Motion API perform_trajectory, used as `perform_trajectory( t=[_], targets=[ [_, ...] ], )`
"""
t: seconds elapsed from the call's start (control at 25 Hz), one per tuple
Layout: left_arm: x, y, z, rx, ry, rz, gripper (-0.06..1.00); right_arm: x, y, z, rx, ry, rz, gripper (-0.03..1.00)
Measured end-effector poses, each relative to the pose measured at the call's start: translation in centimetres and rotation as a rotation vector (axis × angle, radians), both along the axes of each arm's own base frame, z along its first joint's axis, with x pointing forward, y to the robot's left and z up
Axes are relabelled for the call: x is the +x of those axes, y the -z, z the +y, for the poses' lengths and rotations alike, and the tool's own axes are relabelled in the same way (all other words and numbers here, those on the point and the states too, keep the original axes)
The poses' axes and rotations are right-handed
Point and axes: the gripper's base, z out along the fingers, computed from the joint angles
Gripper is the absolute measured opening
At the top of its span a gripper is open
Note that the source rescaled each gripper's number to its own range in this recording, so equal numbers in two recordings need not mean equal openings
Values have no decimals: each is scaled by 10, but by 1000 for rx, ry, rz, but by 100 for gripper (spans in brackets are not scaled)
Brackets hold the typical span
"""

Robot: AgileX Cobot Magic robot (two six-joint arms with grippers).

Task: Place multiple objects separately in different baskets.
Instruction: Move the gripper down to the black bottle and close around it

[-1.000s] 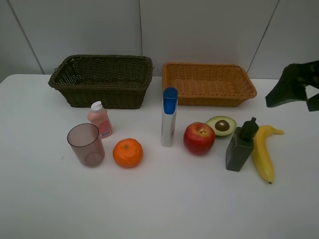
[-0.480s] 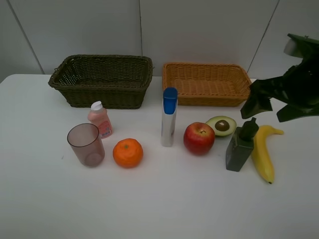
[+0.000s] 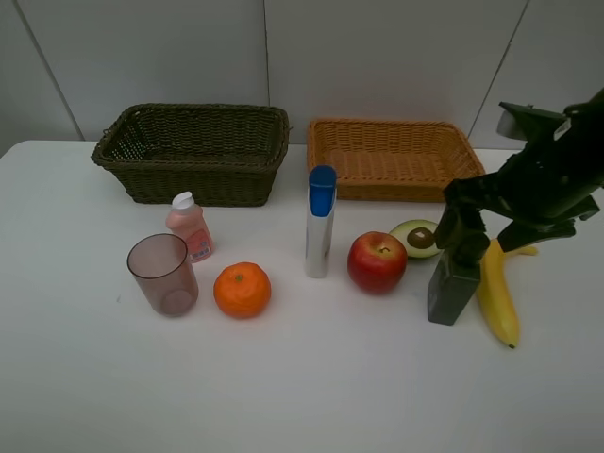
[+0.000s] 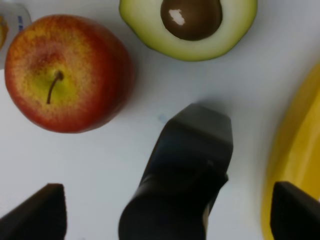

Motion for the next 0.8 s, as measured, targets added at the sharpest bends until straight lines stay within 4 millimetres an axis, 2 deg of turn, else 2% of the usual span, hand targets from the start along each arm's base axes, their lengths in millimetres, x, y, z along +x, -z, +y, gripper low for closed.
perform_trajectory(
  t=[0.64,0.8],
  targets=[
    [0,0,0,0,0,0,100,19,45,6,1,32,104,77],
    [0,0,0,0,0,0,100,21,50,6,2,39,105,75]
  ],
)
